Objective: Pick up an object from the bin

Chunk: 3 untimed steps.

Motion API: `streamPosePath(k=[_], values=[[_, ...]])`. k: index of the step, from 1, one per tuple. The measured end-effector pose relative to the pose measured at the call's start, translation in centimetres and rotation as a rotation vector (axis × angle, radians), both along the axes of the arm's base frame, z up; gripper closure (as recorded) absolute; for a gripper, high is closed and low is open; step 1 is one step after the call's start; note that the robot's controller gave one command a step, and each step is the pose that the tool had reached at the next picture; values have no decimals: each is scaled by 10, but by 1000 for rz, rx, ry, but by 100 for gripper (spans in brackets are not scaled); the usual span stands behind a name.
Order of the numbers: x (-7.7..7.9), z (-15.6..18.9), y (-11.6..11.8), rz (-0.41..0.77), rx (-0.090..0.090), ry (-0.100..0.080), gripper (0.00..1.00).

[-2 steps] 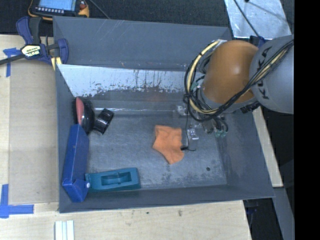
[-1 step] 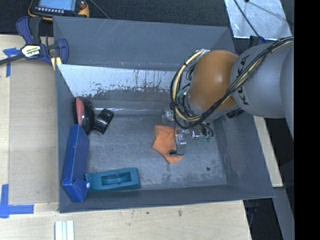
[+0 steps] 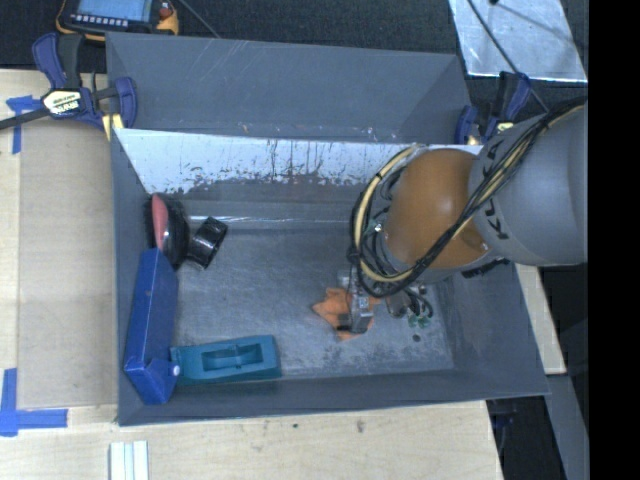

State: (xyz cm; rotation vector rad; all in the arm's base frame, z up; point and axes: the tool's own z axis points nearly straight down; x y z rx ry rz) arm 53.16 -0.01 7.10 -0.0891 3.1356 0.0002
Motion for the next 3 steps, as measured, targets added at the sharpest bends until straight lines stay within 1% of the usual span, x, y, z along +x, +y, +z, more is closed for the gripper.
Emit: streamPosePath(k=[3], values=[[0,0,0,1,0,0,100]])
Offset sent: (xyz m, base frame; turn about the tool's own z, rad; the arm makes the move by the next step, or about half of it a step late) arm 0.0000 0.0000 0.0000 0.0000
